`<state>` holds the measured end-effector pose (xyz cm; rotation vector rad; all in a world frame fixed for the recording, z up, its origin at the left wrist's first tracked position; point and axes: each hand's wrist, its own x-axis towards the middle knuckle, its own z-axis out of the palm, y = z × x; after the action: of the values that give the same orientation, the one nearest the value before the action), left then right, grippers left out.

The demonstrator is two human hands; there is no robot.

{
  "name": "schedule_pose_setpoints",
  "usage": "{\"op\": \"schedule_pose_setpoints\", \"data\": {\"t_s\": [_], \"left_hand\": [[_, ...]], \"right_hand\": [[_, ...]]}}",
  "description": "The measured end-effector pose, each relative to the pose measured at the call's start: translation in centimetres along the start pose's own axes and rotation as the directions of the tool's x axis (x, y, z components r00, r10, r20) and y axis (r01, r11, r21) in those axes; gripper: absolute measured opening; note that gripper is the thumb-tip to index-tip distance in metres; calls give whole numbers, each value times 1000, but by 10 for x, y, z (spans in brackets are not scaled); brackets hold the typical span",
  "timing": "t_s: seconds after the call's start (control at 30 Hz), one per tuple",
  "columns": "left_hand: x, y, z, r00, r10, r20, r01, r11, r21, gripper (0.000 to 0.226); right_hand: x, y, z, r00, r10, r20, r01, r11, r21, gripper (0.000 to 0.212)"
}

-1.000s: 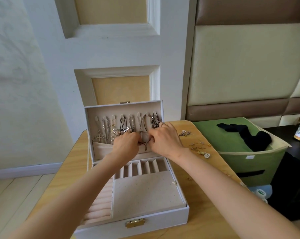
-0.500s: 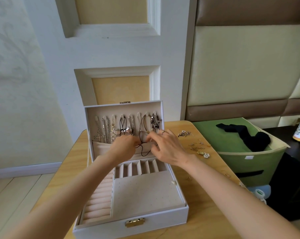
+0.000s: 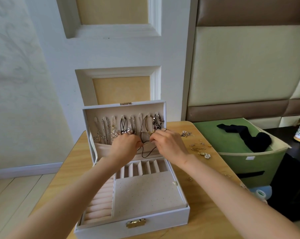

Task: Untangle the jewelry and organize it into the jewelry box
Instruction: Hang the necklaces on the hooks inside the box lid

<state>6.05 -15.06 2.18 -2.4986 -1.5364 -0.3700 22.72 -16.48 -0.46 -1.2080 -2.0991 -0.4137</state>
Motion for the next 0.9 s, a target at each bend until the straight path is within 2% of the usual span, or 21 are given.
{"op": "schedule_pose_setpoints", "data": {"t_s": [0.17,0.3,0.4,0.53,0.63,0.77,0.9], "left_hand": [[1,-4,7,988,-85,-128,64,985,-161,21],[1,-5,7,986,-100,-133,75,980,-185,18],[2,-5,4,994,-53,-96,40,990,-133,32],[2,-5,1,998,-17,66,23,996,-88,46],[0,-4,0,989,33,145,-32,999,-5,46],[-1,-4,0,998,47,45,-44,997,-64,31],[-4,-7,0,998,-6,-63,-5,985,-175,24]], "right_hand": [[-3,1,1,999,21,-42,-18,997,71,4],[-6,5,-4,997,-7,78,0,996,92,32],[-6,8,-6,993,-12,118,5,998,61,48],[-5,6,1,996,-84,-23,85,996,13,14],[-2,0,6,995,-20,-98,24,999,37,12],[13,-16,7,975,144,-170,-108,973,203,11],[19,-24,14,987,149,-61,-139,980,143,18]]}}
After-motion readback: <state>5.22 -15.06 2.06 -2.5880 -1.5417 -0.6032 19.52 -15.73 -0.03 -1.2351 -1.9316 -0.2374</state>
